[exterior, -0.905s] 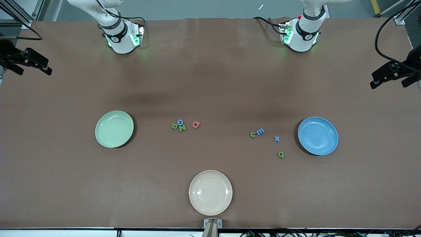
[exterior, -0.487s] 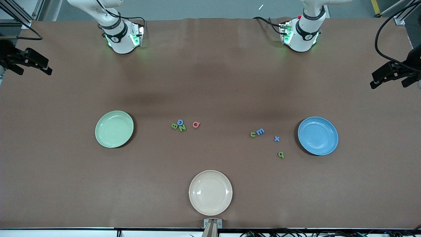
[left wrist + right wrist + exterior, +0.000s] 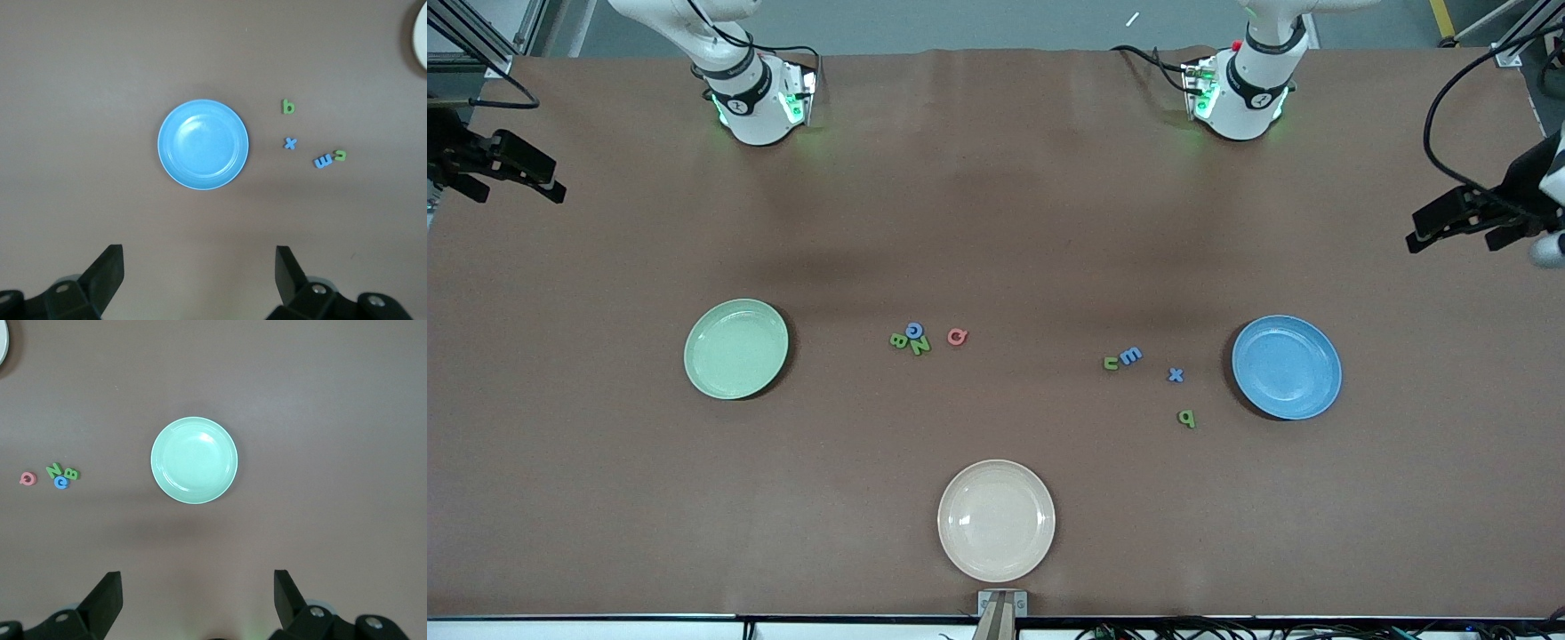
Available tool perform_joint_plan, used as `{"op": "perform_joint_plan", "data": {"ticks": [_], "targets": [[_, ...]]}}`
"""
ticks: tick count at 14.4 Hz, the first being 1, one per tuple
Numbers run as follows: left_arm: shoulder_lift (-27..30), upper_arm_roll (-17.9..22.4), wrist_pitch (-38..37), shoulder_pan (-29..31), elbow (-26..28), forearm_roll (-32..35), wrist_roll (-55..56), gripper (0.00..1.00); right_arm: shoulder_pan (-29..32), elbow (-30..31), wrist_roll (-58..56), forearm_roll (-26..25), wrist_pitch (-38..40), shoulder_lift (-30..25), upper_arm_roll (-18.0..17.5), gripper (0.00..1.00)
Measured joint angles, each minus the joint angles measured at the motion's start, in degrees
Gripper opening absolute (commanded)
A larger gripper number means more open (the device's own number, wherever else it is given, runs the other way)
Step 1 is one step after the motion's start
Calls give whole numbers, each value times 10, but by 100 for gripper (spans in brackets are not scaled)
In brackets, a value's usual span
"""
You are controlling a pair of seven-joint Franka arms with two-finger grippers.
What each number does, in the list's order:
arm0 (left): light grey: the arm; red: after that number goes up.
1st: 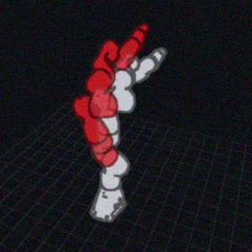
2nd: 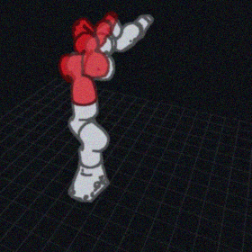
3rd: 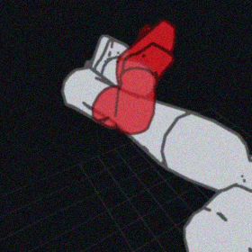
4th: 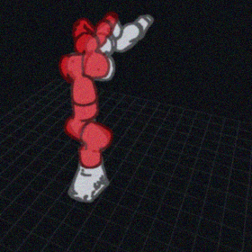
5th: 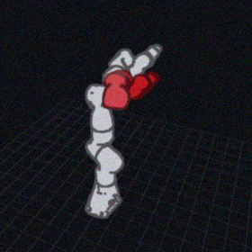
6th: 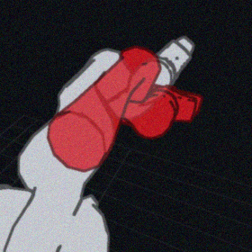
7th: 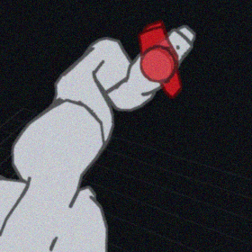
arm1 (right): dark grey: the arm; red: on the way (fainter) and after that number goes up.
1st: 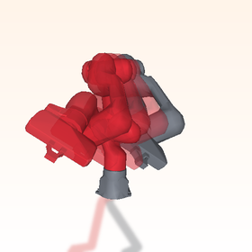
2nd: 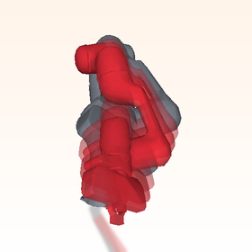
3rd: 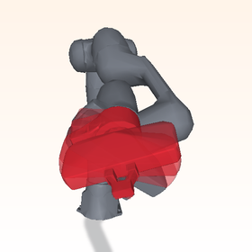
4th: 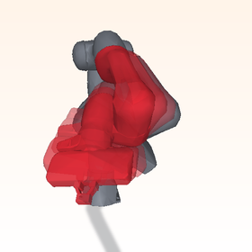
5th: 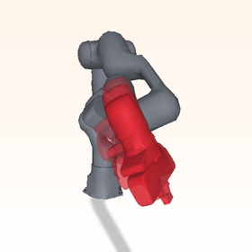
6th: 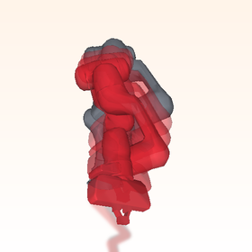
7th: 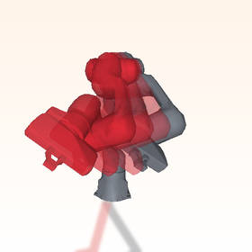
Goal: Sort upper and lower case letters into plates
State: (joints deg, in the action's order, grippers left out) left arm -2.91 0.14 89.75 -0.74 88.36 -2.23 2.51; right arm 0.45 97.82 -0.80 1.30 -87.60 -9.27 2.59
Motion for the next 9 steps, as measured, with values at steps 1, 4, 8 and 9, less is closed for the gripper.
{"op": "perform_joint_plan", "data": {"ticks": [1,4,8,9], "targets": [[-16,0,7,-1,1,0,0,100,0,1,0,0,0,0,0,100],[-77,-1,55,-11,5,-1,2,100,0,2,0,1,-1,0,0,100],[-174,-3,150,-42,15,-1,49,100,0,-12,0,1,-3,10,2,100],[-194,-3,180,-53,21,-1,70,100,0,-18,0,1,-3,14,2,100]]}}
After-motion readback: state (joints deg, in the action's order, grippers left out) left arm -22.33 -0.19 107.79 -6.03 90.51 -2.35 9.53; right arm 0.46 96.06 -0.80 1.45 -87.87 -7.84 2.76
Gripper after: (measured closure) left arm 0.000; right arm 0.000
